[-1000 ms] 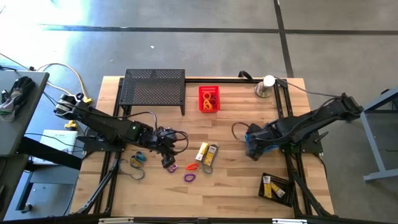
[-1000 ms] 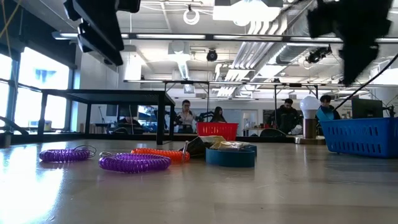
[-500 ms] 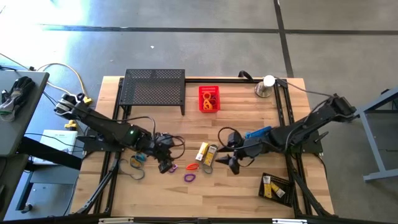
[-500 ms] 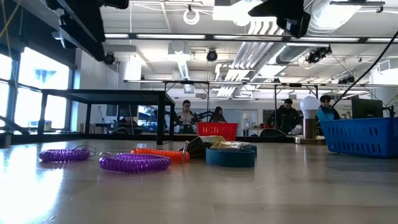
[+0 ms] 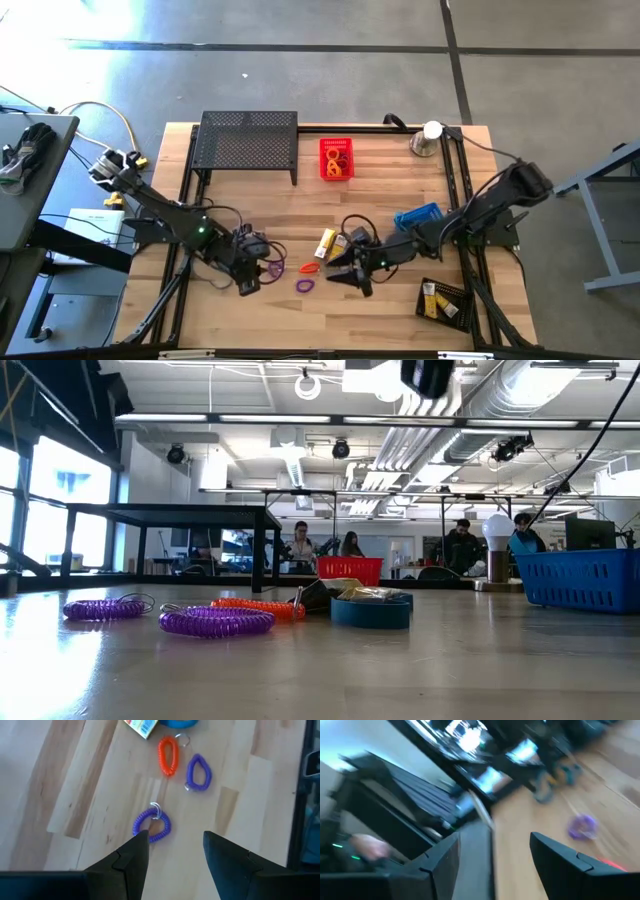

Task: Pick & Place Office Desk Supplies
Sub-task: Put the violet spring keychain into the red bin

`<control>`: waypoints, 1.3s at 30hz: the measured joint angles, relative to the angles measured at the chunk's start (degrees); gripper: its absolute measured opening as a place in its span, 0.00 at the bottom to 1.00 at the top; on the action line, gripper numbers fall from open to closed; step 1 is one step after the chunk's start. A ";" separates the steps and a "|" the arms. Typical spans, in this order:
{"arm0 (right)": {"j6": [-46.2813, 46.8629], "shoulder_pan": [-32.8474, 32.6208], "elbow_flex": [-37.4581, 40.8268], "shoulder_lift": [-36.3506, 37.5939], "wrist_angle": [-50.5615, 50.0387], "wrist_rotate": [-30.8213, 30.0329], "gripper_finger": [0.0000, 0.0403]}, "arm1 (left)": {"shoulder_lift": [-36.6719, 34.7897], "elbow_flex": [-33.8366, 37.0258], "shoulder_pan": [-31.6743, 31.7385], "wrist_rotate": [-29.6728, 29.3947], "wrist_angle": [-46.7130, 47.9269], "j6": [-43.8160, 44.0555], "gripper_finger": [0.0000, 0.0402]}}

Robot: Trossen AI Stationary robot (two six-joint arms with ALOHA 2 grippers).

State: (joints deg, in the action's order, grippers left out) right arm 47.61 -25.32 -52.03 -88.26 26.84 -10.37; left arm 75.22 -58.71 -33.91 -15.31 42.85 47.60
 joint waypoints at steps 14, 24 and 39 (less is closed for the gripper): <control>-1.77 -6.21 0.00 -0.18 10.14 -14.38 0.56 | 14.05 0.43 -0.81 -0.52 -3.93 -14.73 0.45; -0.71 -9.17 0.00 -0.18 11.59 -19.91 0.56 | 17.95 0.43 4.79 7.52 -2.93 0.31 0.45; 0.66 -9.35 0.00 -0.18 11.97 -23.35 0.56 | 17.97 0.41 10.26 9.46 -1.90 8.24 0.39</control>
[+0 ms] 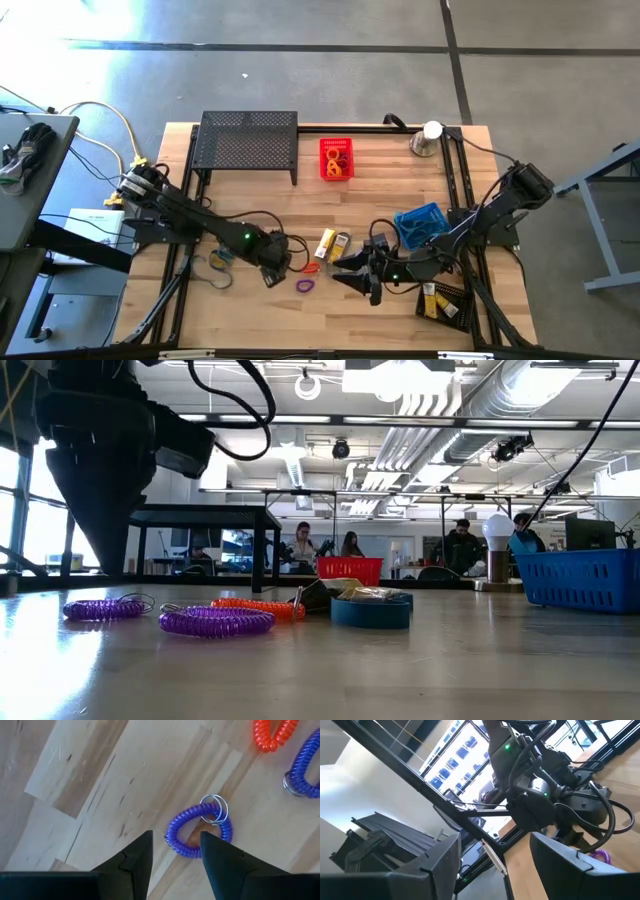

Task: Pick & Place Office Desk Supplies
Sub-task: Put the violet spring keychain into the red bin

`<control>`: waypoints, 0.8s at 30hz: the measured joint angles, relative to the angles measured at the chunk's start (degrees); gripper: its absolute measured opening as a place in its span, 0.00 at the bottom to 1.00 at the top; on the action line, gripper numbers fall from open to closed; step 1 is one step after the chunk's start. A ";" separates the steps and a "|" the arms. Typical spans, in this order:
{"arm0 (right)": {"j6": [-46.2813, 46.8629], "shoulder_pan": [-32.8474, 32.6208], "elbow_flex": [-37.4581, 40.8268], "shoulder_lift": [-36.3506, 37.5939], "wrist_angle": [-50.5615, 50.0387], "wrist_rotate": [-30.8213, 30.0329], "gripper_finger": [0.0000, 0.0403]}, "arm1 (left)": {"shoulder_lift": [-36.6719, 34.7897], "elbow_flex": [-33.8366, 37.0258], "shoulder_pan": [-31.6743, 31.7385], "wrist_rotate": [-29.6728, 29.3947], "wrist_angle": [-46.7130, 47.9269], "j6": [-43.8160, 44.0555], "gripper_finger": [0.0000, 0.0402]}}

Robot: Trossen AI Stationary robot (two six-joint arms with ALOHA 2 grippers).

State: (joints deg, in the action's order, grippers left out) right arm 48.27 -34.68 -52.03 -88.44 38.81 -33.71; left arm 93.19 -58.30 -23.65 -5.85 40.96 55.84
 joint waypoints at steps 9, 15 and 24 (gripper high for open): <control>0.00 0.02 0.00 0.00 -0.71 0.00 0.56 | 4.17 -0.02 0.30 3.62 0.39 2.86 0.39; -0.02 0.02 0.00 0.00 -1.19 0.02 0.56 | 7.15 -0.31 0.30 4.86 0.74 3.62 0.39; -0.04 0.09 0.00 0.00 -2.17 0.17 0.56 | 8.07 -0.22 0.36 6.09 1.20 4.58 0.29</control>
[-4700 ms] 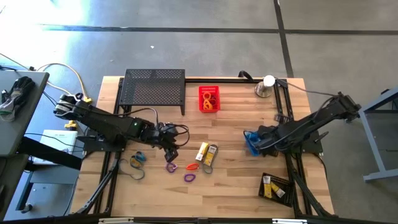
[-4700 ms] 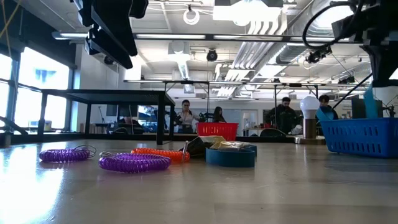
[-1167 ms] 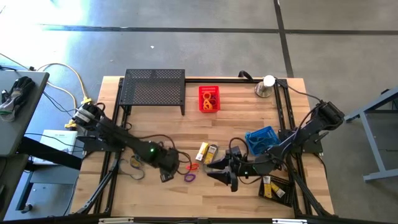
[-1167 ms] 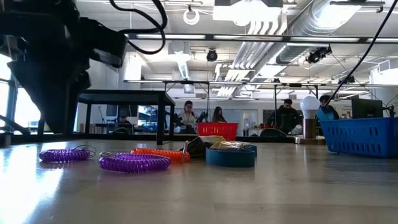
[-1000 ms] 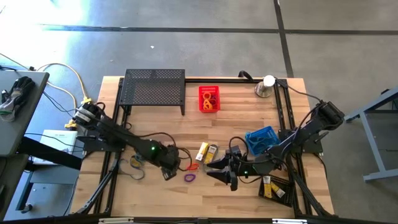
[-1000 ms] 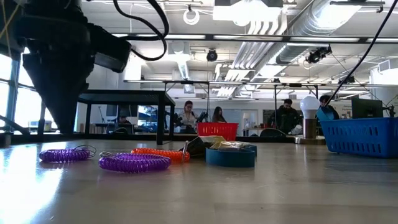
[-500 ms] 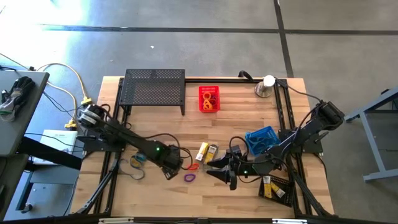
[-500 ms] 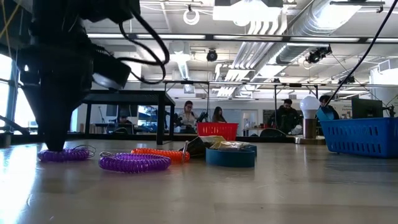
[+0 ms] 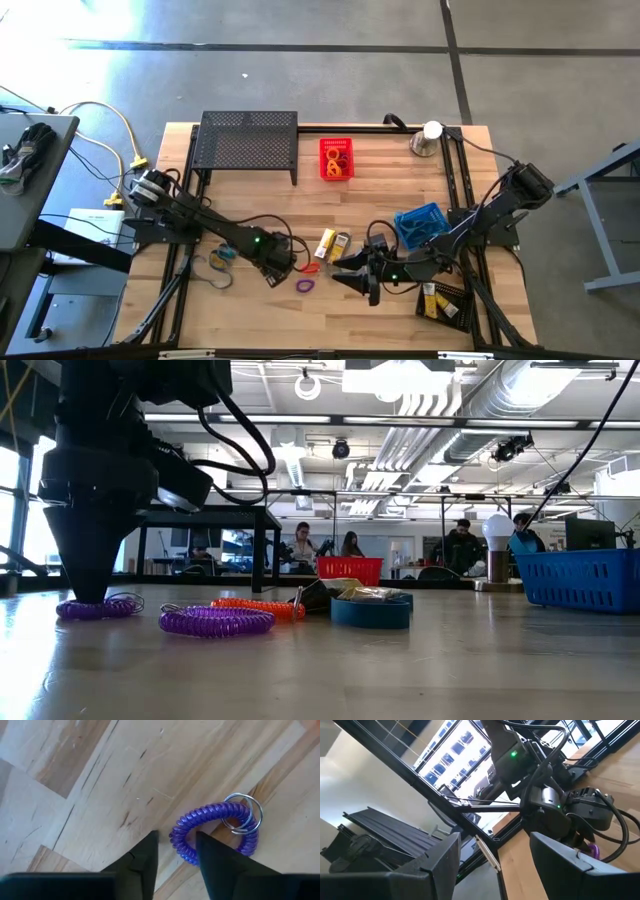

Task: Pick & Place Office Desk Supplies
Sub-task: Put the violet spring keychain into the red bin

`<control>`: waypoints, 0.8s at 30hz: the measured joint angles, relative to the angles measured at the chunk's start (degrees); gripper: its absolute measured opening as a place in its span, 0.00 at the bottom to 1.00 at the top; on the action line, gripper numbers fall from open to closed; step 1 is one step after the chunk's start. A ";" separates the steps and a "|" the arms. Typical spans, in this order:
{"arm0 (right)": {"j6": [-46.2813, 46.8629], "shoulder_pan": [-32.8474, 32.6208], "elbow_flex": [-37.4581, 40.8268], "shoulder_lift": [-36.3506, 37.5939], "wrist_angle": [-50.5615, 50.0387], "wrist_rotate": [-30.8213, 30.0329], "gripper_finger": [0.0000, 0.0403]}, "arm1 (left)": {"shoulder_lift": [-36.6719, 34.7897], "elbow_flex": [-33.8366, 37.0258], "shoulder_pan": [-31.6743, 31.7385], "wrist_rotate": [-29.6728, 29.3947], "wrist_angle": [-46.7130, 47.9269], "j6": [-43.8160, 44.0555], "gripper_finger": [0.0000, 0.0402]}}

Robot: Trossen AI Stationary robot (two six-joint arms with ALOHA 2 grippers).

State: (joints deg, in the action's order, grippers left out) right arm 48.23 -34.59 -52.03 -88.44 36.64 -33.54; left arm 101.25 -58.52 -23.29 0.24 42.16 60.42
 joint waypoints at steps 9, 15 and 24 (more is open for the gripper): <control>-0.88 0.19 0.00 0.00 -1.67 0.26 0.56 | 0.11 0.09 -0.27 -2.81 0.23 2.02 0.04; -0.02 0.97 0.00 0.00 -4.18 1.11 0.56 | -1.38 -0.22 -0.28 -3.46 0.34 -0.52 0.01; 2.67 3.33 0.01 0.02 -10.16 1.11 0.56 | -13.06 -2.74 0.40 -11.93 -2.77 -1.51 0.01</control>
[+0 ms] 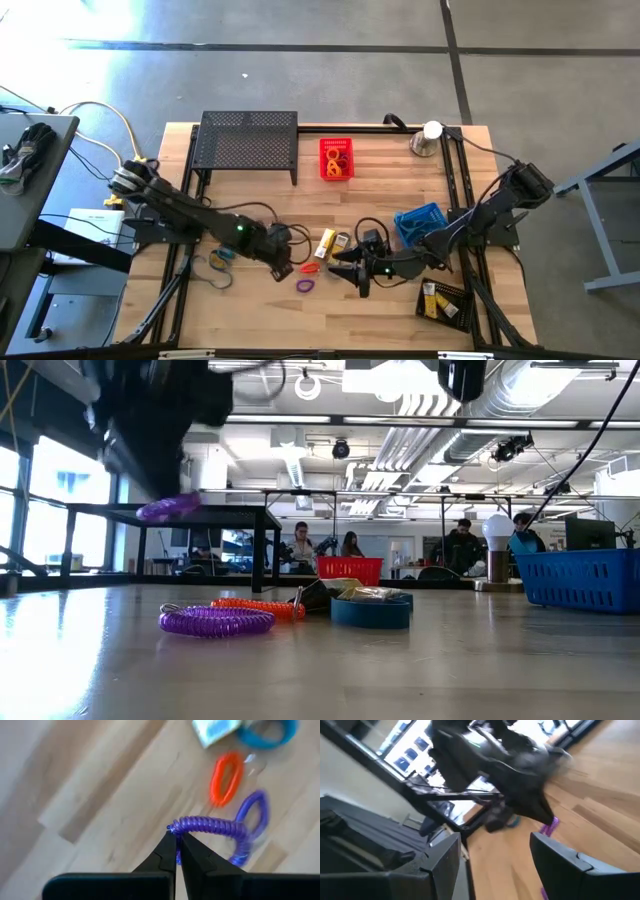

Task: Pick & Place Office Desk Supplies
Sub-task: Put the violet spring keychain into the red bin

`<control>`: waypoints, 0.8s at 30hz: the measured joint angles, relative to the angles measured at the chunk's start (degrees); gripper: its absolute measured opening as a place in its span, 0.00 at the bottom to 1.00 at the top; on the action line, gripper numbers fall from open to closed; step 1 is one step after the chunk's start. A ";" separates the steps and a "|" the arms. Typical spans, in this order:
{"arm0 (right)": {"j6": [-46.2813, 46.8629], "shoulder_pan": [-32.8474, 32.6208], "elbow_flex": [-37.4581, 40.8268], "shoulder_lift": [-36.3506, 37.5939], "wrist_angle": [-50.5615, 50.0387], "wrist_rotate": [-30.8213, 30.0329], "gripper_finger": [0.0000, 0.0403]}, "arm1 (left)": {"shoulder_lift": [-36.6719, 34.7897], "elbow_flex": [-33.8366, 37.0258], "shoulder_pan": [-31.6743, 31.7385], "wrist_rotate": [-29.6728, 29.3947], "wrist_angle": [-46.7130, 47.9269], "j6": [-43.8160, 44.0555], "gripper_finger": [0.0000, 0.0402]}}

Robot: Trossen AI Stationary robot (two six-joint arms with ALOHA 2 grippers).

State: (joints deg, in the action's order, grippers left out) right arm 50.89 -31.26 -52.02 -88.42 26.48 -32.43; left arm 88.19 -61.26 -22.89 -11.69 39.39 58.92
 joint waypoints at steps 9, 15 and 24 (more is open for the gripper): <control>7.80 3.97 -0.01 -0.74 -6.59 4.66 0.56 | -5.23 -0.54 -0.69 -8.03 -12.83 -11.22 0.00; 12.53 7.51 -0.01 -4.12 -5.91 12.32 0.56 | -3.87 -0.54 -0.66 -9.37 -14.51 -14.61 0.00; 15.47 12.91 0.04 -10.03 -2.51 22.03 0.56 | -3.88 -0.54 1.15 -9.97 -15.93 -17.43 0.00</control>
State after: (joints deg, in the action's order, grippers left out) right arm 66.37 -18.35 -51.99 -98.46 23.97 -10.39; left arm 84.31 -61.80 -21.74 -21.66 23.45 41.48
